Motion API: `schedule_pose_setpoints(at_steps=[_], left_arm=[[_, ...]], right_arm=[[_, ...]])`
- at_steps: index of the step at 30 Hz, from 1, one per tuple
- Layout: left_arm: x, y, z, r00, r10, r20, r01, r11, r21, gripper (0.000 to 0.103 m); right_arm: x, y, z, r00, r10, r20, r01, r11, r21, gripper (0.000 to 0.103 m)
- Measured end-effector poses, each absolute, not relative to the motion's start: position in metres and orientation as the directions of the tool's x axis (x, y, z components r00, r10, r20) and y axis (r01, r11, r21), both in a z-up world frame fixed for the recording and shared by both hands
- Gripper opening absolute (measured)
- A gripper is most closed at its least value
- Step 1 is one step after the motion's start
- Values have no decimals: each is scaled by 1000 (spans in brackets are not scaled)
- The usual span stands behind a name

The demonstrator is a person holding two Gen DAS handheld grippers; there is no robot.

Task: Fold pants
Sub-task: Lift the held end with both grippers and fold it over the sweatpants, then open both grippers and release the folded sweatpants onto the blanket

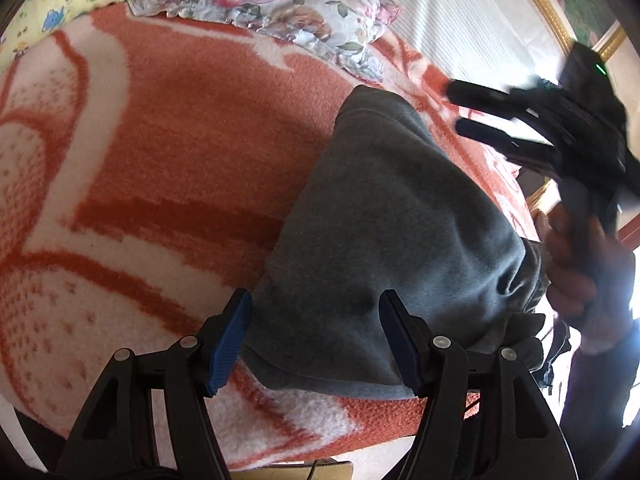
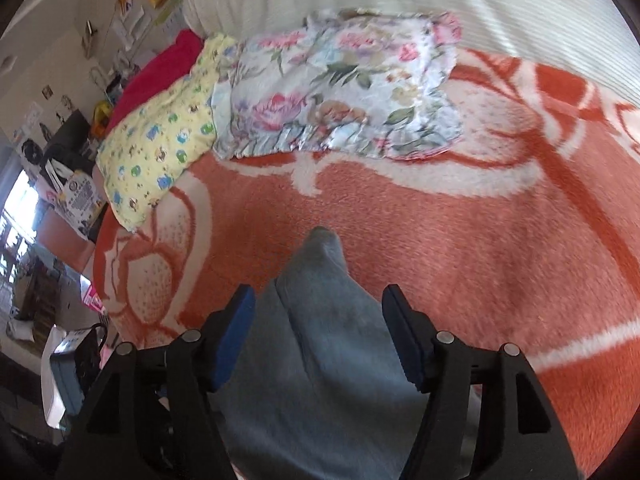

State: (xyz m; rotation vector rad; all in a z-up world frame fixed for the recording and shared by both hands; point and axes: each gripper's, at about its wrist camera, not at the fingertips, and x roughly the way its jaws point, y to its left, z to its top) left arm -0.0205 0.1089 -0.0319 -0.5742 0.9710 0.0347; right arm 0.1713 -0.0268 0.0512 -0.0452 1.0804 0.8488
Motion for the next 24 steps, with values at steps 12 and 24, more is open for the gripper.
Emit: schedule_pose_setpoints(at_steps=[12,24], left_arm=[[1,113,-57,560,-365,-743,-183,821,-541,25],[-16,122,-54,538,-353,-766,-209,824,-526,32]], right_arm=[[189,23,10,126,538,-834,-707,638,305,22],[226,20,-6,233,474,-849,-656,721,222,10]])
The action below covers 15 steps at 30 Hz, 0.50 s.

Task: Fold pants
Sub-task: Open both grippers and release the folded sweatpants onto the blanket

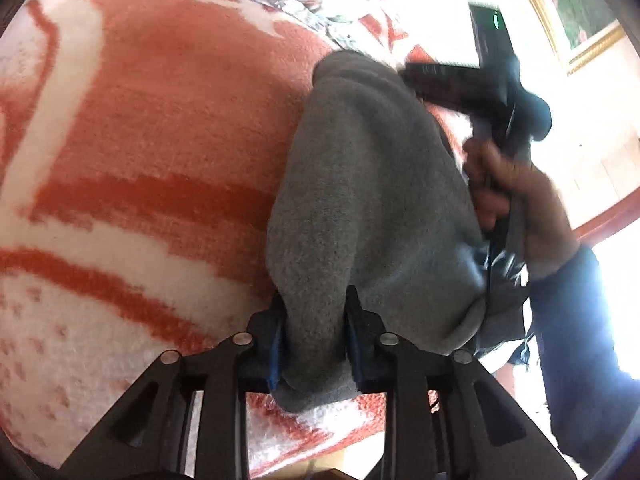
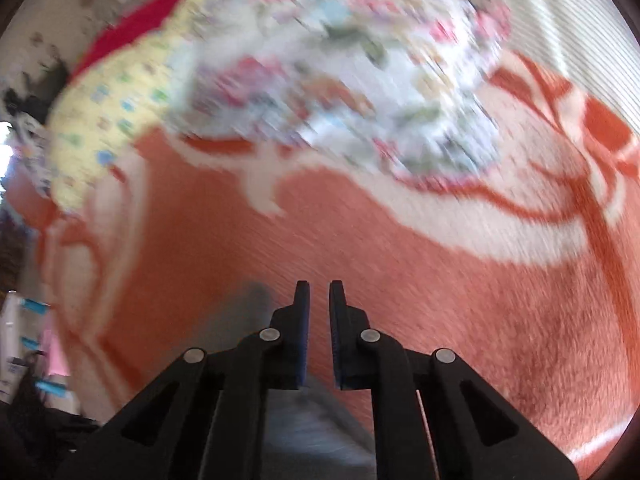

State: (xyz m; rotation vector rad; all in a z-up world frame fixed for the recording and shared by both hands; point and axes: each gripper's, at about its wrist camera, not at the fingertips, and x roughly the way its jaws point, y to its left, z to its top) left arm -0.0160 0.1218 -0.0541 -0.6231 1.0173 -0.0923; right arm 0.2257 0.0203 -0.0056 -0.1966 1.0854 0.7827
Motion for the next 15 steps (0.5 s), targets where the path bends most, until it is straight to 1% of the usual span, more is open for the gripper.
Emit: schedule_pose_setpoints(at_steps=[2,4,5,7,9,10,11,13,14,15], left_arm=[[-18,124,-43,553,-297,-779,-228,845,-484,44],[-19,127,-31,574,-253,-779,-232,862,-451,47],[-21,129,-24,586,-232,-776,-238,867,-438,51],[-22,134,-12,610,-209,-765,-250,865,-436,56],[-24,133,-1,639,-207,-741,-247,857,-453,56],[-24,131,4,649,-211,-731,-236,857,-458,56],[-24,128,8,654,-213,-726,-227,860,-457,56],[-20,122,13,654,-223,-722,-206,867,-454,56],[-17,115,14,650,-230,-724,-192,873,-449,56],[-14,108,14,644,-234,-729,-182,878,-442,56]], right_arm=[[223,2,2,226,518,-825,-619,730,289,11],[213,-18,23,261,566,-782,-609,725,322,13],[206,-29,35,280,588,-759,-607,721,335,15],[188,-54,58,301,658,-690,-607,690,394,28],[167,-73,70,325,703,-633,-599,671,437,64],[157,-79,72,331,715,-615,-599,663,449,68],[148,-87,71,330,723,-607,-596,658,460,69],[135,-101,60,301,725,-619,-588,652,478,69],[128,-107,53,306,698,-647,-587,674,450,69],[123,-110,45,330,637,-696,-580,719,382,69]])
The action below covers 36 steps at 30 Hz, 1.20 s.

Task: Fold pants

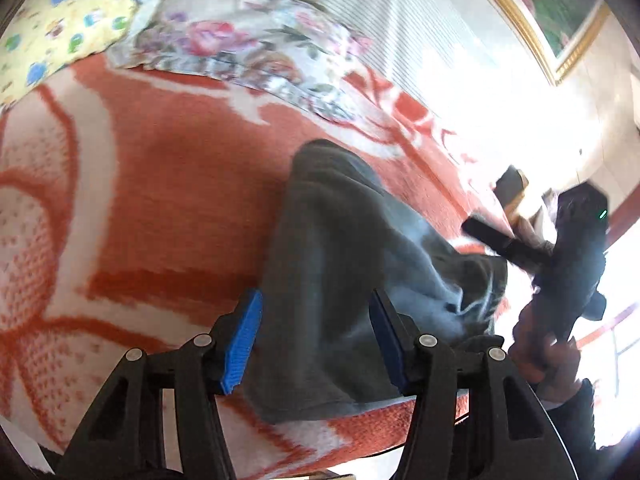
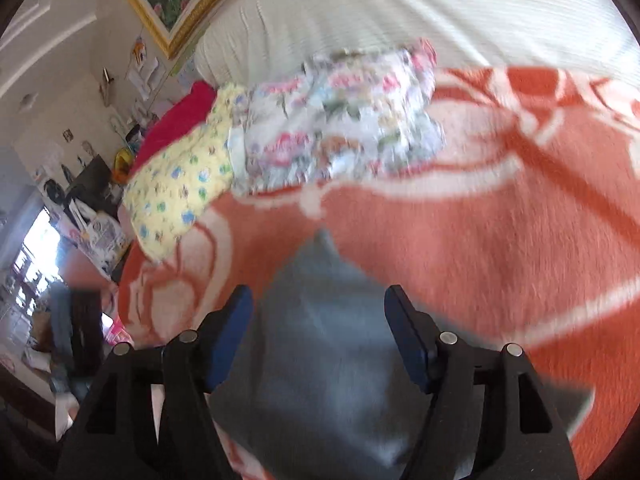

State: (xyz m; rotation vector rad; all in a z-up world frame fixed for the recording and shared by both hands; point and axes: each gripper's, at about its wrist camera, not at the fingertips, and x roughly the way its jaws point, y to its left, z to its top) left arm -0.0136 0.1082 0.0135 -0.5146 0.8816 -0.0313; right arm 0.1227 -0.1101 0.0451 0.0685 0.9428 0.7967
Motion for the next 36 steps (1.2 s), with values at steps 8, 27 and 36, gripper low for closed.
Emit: schedule_pose_setpoints(at_steps=[8,27,36], left_arm=[[-5,63,11,601,-282,-748,-104,900,-423,58],[11,46,10,566,-225,-793,-87,941,-328,63],[17,84,1,561,-176,-809,-166,933,-318,68]], right_arm=[[86,-187,35,427,517,-742,-485,823,294,69],[44,-244,5,444,495,-747,-222,868,443,84],[37,-228,-14,346,472,-811,-277,877,393,87]])
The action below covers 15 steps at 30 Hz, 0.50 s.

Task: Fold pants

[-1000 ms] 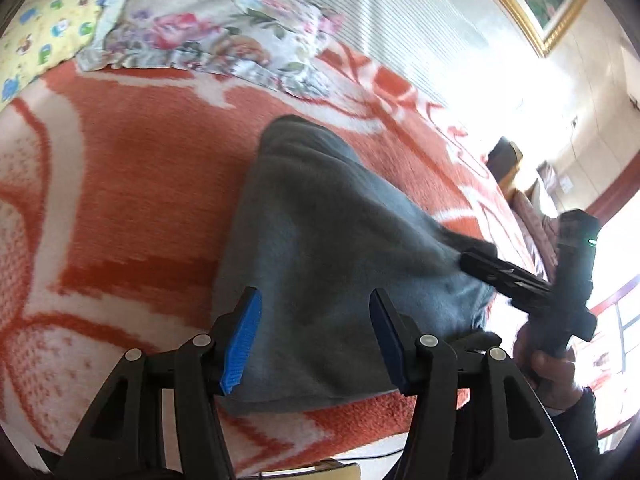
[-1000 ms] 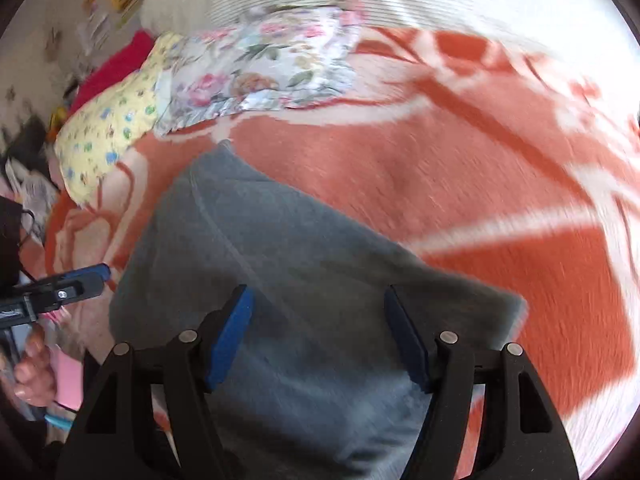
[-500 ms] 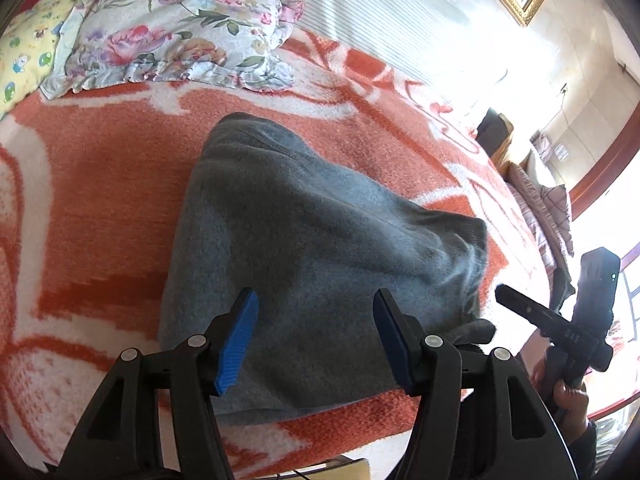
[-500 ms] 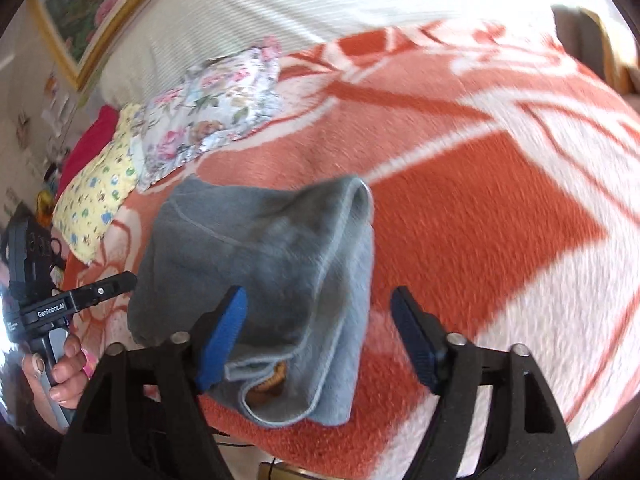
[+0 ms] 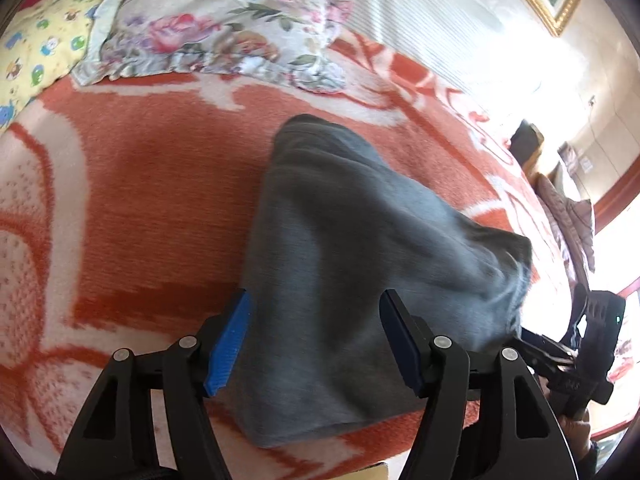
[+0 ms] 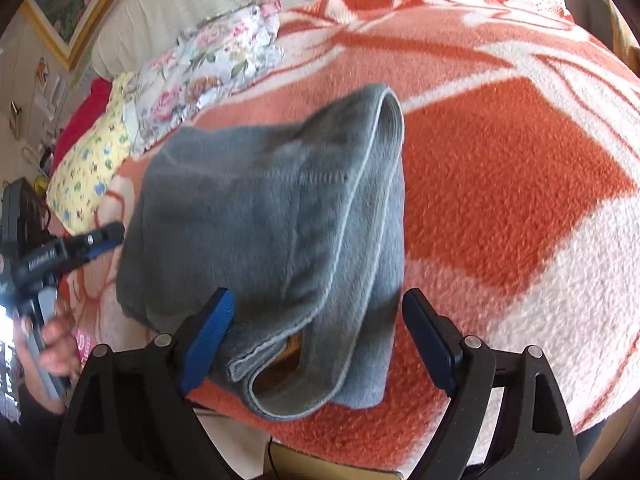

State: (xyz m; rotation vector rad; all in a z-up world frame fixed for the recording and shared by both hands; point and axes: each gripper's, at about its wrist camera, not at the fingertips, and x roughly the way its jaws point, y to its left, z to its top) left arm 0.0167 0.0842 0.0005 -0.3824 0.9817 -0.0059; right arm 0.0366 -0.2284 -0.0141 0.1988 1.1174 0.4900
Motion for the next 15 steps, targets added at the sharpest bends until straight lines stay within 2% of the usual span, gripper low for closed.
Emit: schedule_pose_setpoints(at_steps=[15], left_arm=[[34,91,-28,501,-155,-852,-171,947,-273,69]], right_arm=[[49,-227,-16,347,478,-807,-256,876,408,89]])
